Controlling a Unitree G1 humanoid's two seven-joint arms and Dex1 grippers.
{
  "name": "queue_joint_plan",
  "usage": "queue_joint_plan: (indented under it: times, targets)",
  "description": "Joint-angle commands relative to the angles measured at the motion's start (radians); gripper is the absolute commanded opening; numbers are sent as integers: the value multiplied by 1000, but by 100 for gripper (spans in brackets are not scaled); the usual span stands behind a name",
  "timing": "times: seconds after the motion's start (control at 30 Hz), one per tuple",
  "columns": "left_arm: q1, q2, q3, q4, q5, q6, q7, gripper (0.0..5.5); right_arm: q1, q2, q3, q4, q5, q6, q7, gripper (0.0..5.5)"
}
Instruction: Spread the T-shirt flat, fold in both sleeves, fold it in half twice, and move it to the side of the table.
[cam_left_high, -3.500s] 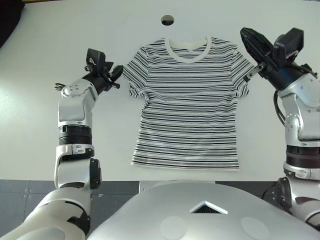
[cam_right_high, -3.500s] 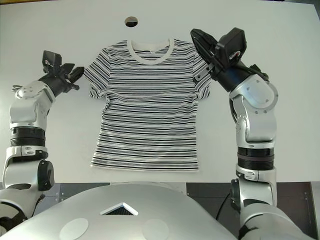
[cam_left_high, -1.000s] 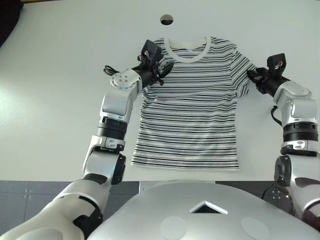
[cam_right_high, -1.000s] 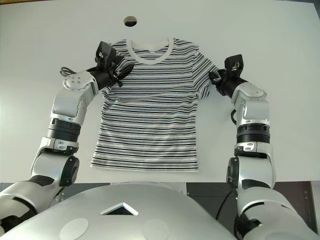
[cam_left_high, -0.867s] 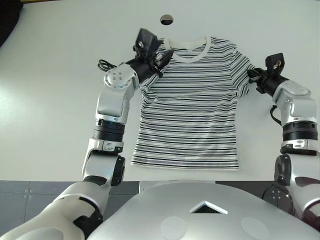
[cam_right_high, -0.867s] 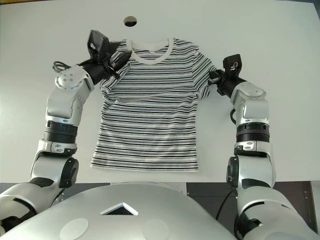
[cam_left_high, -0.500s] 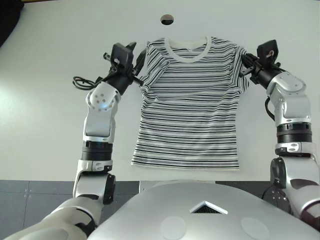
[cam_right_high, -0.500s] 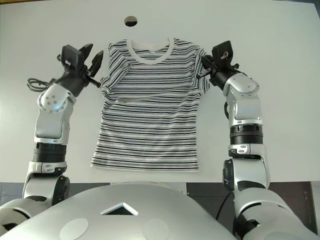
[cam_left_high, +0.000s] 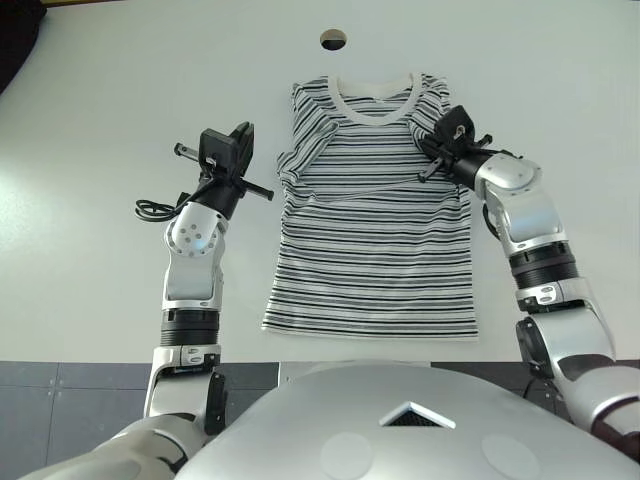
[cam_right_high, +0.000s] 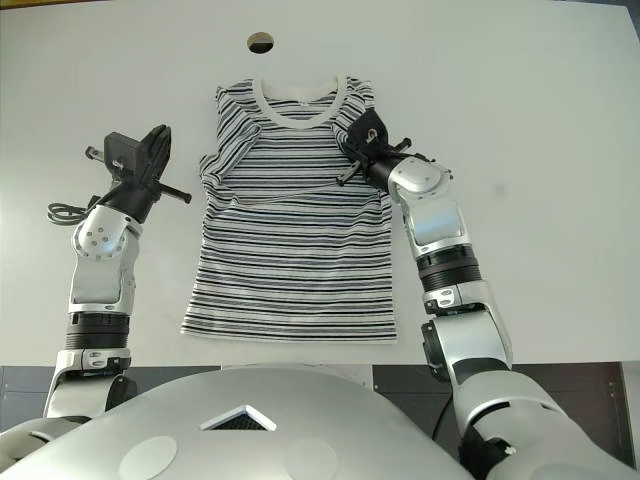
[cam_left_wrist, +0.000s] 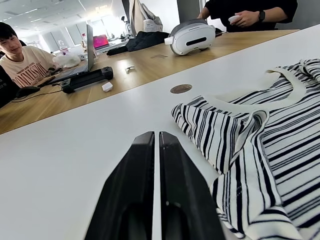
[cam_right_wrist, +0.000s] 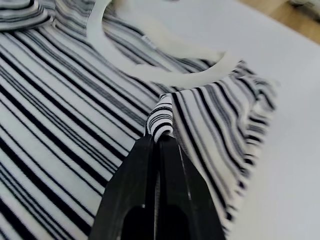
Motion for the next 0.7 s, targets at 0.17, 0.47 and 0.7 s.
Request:
queue_joint_plan:
  times: [0.17,0.47,0.7]
  targets:
    - [6,2,-14,1,31,-55,22,15,-10,21,-3,5,9,-10,23,155]
    - [72,145,-5,-42,28,-355,-131,15,301,-158,-128,-593,194,-182,252,211]
    - [208,459,-33,1,275,-707,-237,139,532,-524,-176,-534,-147,-774,295,273]
